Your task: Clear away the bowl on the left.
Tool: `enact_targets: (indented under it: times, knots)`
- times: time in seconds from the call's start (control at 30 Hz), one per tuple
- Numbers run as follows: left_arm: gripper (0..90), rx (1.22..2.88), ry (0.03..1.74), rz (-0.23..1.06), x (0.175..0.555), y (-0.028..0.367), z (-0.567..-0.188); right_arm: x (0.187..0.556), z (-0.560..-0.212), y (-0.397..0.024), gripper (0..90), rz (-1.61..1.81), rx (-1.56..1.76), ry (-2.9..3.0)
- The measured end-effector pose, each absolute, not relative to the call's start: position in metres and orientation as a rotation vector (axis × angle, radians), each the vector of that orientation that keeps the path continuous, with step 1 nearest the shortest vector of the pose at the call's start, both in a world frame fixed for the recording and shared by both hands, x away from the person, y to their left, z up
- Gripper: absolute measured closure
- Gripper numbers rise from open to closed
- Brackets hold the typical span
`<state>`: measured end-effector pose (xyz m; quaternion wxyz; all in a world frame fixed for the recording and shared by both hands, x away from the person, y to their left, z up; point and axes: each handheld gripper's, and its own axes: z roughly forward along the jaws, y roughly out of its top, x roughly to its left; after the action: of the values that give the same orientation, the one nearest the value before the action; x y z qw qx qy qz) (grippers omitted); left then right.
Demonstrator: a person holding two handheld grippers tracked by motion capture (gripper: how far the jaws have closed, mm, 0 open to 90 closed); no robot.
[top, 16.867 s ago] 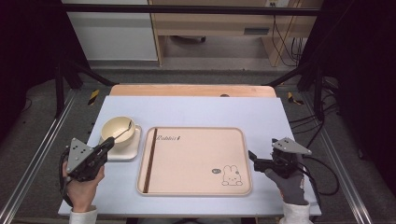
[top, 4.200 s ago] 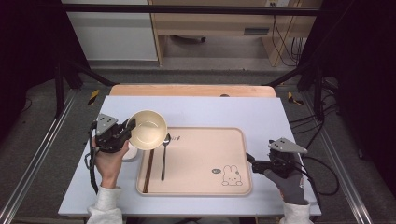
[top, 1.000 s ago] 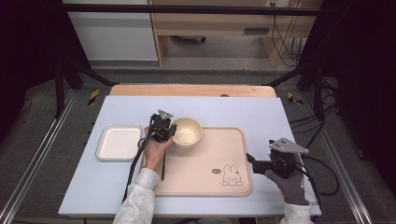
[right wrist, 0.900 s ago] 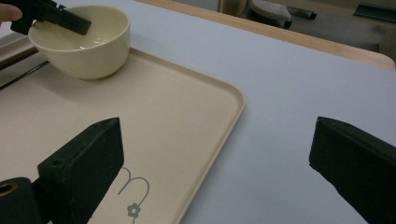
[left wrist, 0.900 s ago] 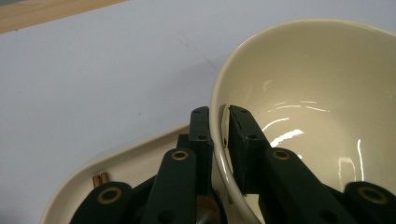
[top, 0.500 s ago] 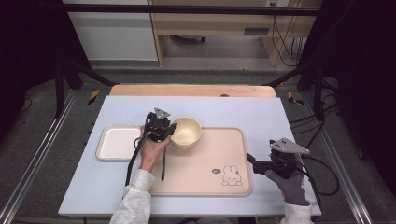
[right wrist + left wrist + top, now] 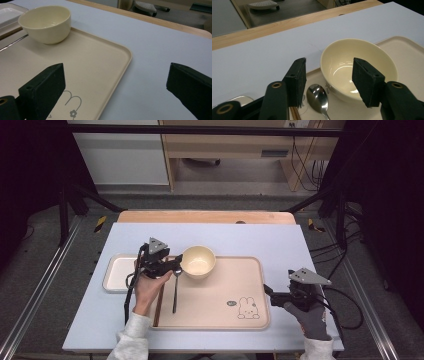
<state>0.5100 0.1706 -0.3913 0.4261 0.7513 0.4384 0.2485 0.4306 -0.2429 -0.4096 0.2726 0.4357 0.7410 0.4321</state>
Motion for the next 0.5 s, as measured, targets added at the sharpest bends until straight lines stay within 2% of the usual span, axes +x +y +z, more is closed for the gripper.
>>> enact_targets:
  times: [0.5]
  knots:
    - [35.1,1.845,1.104,0.671,0.473,0.218,-0.396,0.431,-0.41,-0.243,2.6,1.157,1.178,1.991]
